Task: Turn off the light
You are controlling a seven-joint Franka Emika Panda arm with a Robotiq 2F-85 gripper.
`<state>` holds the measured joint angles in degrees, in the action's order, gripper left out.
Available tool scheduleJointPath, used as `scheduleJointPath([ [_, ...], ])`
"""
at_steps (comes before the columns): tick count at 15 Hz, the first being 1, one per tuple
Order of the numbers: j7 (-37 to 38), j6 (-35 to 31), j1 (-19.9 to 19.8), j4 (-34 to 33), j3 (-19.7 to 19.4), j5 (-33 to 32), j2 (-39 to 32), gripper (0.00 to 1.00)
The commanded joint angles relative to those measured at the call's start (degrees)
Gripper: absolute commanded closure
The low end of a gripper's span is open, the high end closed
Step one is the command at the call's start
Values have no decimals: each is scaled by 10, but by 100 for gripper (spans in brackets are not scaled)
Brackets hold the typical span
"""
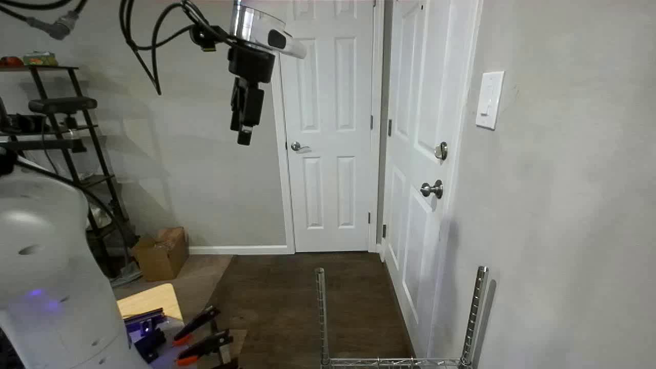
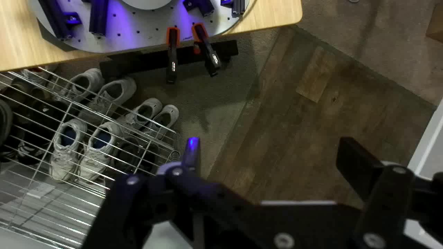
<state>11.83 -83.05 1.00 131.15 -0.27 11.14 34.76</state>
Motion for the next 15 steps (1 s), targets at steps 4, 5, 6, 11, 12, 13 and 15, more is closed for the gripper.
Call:
scheduleJointPath([
  [4,-6,3,-14,-2,10,4,-1,0],
  [5,-6,3,-14,-2,10,4,-1,0],
  [6,-6,3,-14,-2,10,4,-1,0],
  [11,-6,3,-14,-2,10,4,-1,0],
  [12,-7,0,-15,1,7,5,0,0],
  [13,-10,-7,-16,3,6,4,-1,0],
  [15,-35,-41,-20,10,-5,-2,-12,0],
])
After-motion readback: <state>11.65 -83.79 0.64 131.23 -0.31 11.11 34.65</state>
